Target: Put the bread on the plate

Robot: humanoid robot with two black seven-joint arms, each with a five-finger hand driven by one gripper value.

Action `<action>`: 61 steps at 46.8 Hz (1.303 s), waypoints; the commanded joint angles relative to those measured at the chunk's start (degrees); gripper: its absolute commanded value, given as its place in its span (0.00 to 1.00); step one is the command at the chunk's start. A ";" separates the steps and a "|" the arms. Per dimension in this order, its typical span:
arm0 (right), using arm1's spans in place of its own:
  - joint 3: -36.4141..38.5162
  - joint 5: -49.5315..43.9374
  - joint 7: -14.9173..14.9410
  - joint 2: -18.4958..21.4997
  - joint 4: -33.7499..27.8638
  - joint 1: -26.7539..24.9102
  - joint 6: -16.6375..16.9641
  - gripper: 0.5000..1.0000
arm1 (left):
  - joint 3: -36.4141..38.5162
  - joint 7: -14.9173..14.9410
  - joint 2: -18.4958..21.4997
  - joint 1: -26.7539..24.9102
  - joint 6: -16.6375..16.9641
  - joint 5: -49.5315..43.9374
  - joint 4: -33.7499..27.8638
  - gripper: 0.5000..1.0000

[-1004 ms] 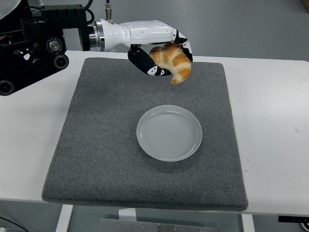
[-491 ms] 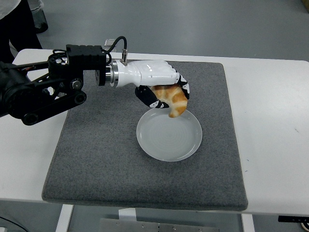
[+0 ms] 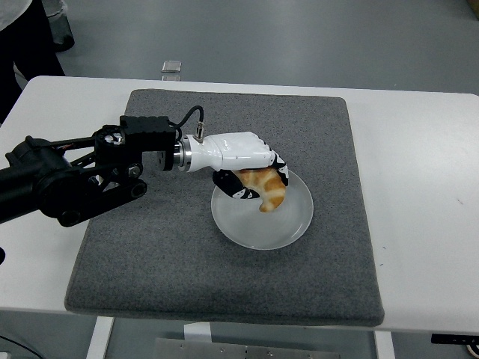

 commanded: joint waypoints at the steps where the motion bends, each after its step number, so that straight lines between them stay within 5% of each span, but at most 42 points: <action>1: 0.00 0.00 0.00 0.00 0.00 0.00 0.01 0.86 | 0.00 0.02 -0.44 0.56 0.44 0.03 0.81 0.00; 58: 0.00 0.00 0.00 0.00 0.00 0.00 0.01 0.86 | 0.00 0.11 -3.43 4.25 2.64 1.00 4.77 0.00; 61: 0.00 0.00 0.00 0.00 0.00 0.00 0.01 0.86 | 0.00 0.11 -3.52 4.25 2.64 0.74 4.77 0.14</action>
